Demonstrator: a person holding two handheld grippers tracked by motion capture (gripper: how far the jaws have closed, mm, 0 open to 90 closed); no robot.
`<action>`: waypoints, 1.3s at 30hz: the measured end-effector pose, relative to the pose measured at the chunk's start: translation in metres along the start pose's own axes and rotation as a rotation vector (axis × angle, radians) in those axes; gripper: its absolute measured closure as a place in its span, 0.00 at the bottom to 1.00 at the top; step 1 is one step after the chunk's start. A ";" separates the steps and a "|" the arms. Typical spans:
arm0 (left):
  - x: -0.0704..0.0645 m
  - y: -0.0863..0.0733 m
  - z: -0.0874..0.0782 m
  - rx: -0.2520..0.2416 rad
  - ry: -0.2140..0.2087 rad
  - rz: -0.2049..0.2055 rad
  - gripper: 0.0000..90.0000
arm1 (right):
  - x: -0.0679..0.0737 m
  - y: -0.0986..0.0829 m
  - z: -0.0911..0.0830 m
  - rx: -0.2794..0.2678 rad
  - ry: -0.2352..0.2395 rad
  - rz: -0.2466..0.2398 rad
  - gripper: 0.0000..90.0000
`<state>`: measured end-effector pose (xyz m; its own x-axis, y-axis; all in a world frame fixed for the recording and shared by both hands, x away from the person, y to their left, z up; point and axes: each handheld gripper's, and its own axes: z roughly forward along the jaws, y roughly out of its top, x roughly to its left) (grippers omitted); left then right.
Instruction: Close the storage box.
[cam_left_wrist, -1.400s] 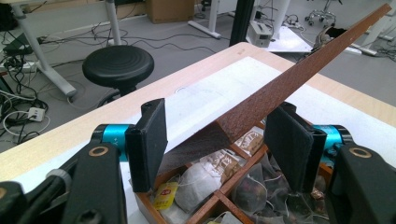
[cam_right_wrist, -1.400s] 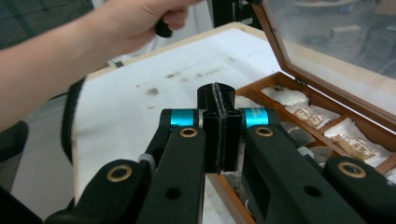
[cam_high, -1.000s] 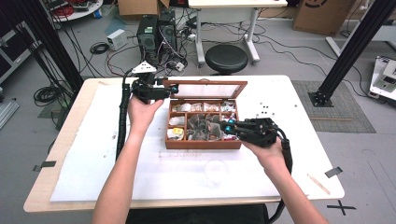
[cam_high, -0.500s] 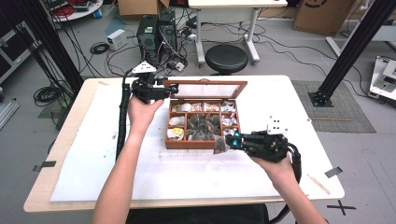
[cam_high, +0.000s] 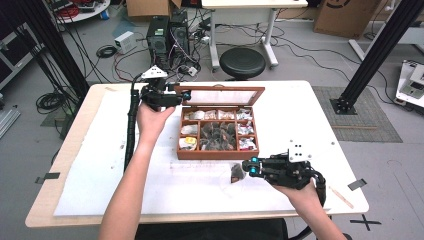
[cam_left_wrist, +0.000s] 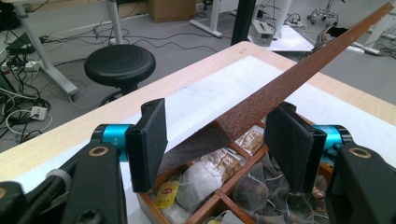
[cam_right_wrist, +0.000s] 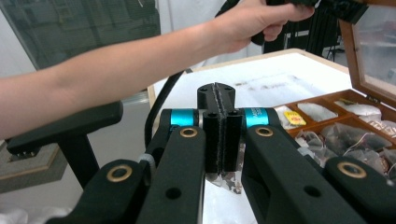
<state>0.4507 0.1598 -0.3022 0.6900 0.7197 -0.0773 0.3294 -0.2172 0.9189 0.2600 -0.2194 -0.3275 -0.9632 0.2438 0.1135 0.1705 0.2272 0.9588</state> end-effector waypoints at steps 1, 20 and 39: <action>0.000 0.000 0.000 0.001 0.000 0.001 0.44 | 0.000 -0.001 0.001 0.004 0.000 0.000 1.00; -0.001 -0.002 -0.001 0.002 -0.005 0.005 0.44 | -0.004 -0.028 0.019 0.079 0.000 0.032 1.00; -0.002 -0.002 -0.001 0.002 -0.003 0.008 0.44 | -0.011 -0.042 0.028 0.131 -0.023 0.067 1.00</action>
<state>0.4481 0.1597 -0.3038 0.6947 0.7157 -0.0716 0.3254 -0.2240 0.9187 0.2689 -0.2055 -0.3761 -0.9438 0.2842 0.1687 0.2617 0.3307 0.9068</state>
